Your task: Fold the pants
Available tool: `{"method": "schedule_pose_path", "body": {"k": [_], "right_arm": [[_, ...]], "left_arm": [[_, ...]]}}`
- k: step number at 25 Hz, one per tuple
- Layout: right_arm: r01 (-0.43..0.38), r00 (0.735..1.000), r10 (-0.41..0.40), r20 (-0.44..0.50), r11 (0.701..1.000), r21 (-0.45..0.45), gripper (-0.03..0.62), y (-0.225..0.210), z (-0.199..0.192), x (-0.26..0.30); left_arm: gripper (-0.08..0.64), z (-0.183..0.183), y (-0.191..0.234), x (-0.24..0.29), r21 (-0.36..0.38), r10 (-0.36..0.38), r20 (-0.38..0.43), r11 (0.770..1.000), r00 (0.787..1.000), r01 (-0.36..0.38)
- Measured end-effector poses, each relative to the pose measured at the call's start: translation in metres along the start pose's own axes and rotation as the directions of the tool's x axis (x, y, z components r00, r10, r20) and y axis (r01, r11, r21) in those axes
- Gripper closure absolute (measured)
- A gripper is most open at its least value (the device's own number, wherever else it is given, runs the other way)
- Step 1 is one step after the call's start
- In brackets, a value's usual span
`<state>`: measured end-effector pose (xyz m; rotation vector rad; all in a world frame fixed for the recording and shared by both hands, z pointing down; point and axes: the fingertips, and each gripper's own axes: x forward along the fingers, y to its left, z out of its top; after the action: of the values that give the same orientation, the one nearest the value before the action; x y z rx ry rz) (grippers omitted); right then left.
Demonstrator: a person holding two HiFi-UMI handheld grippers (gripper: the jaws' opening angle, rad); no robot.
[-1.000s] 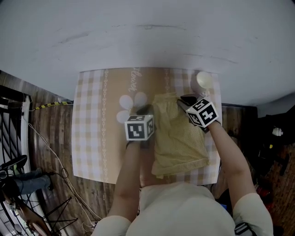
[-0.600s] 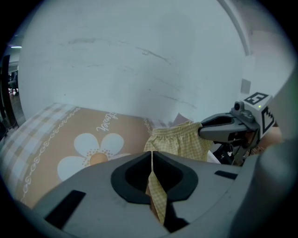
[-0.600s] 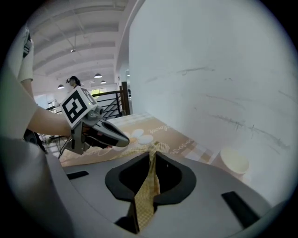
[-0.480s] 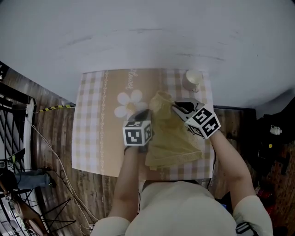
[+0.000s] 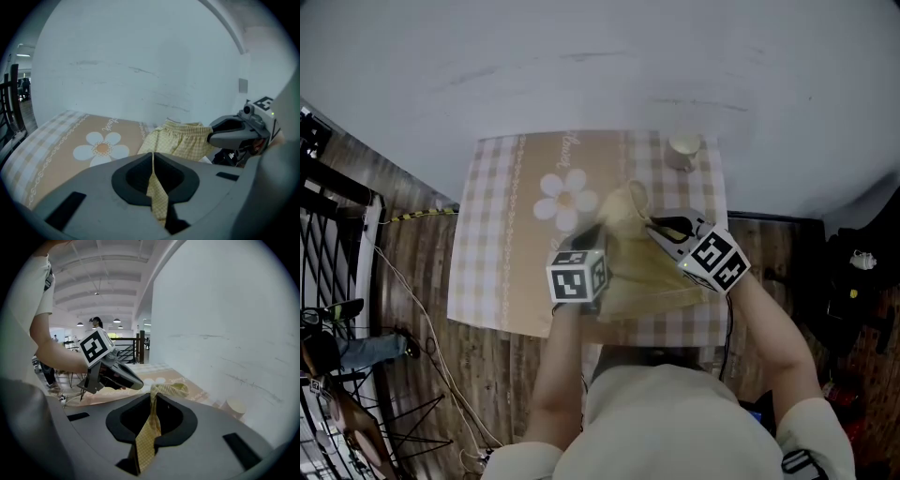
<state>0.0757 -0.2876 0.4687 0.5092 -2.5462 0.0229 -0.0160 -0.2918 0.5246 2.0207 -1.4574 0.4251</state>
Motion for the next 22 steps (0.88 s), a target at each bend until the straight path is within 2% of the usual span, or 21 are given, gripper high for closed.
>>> {"method": "schedule_pose_path", "body": {"k": [5, 15, 22], "right_arm": [[-0.029, 1.000, 0.030, 0.010, 0.998, -0.060, 0.560, 0.030, -0.004, -0.017], [-0.096, 0.993, 0.078, -0.089, 0.972, -0.215, 0.561, 0.088, -0.044, -0.043], [-0.109, 0.985, 0.059, -0.165, 0.944, -0.312, 0.561, 0.117, -0.078, -0.054]], "left_arm": [[0.548, -0.015, -0.013, -0.025, -0.013, 0.023, 0.014, 1.000, 1.000, -0.022], [0.548, -0.048, -0.039, -0.075, -0.032, 0.054, 0.038, 0.998, 0.998, -0.053], [0.548, -0.079, -0.052, -0.099, -0.039, 0.066, 0.025, 0.997, 0.998, -0.065]]}}
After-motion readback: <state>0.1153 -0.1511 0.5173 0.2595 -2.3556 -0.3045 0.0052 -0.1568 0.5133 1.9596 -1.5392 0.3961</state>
